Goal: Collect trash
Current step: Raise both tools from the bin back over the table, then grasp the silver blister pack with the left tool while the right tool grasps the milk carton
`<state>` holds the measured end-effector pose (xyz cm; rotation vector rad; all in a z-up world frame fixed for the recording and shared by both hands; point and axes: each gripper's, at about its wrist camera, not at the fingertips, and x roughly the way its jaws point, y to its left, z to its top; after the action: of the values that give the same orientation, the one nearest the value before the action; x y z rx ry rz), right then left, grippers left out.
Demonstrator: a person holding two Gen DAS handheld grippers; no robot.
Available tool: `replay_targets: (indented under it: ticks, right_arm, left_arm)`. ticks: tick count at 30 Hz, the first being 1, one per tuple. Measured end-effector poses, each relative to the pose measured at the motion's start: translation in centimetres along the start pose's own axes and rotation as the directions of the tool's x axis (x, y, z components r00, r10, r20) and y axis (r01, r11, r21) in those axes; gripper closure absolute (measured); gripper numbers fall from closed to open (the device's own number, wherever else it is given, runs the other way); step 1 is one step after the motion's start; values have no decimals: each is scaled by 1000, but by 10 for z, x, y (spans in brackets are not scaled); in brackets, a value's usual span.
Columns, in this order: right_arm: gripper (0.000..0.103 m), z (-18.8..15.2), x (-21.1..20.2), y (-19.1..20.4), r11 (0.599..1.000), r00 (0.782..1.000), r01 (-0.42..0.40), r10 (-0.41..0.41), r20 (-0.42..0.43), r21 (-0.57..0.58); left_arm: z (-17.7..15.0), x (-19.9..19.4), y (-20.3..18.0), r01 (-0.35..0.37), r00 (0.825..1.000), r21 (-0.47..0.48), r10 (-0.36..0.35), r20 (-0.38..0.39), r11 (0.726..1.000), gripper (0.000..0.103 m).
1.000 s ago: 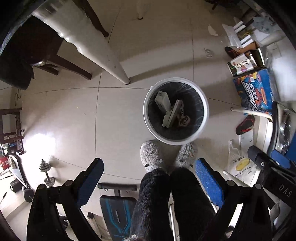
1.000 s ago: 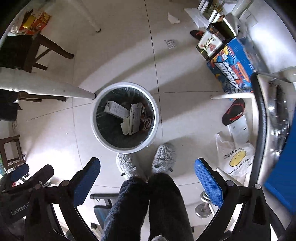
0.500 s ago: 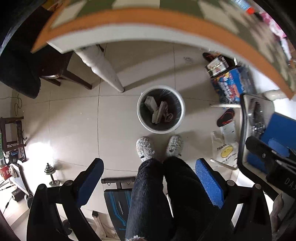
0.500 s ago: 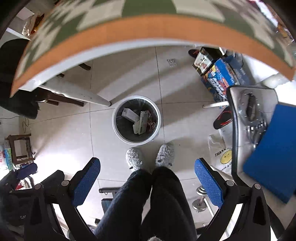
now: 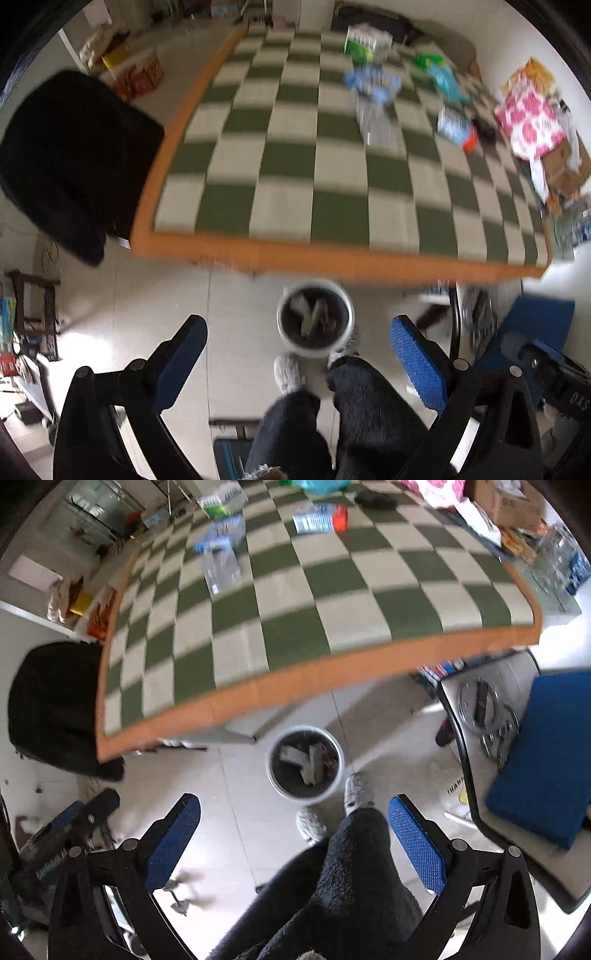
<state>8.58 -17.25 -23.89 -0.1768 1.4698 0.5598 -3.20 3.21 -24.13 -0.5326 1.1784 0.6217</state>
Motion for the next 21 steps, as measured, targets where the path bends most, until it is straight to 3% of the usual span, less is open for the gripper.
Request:
replay_targets:
  ticks: [7, 13, 17, 21]
  right_arm:
    - [0, 118, -2, 4, 969, 990, 140, -137, 28, -205]
    - [0, 255, 57, 11, 843, 950, 276, -313, -3, -462]
    - [0, 326, 114, 11, 751, 914, 315, -404, -28, -580]
    - [0, 373, 163, 16, 664, 897, 294, -440, -42, -688]
  left_arm:
    - [90, 15, -33, -76, 995, -15, 77, 68, 997, 2]
    - [162, 72, -65, -112, 993, -81, 108, -44, 990, 2]
    - [200, 124, -80, -123, 983, -113, 106, -153, 986, 2]
    - [225, 167, -89, -102, 970, -132, 69, -235, 986, 2]
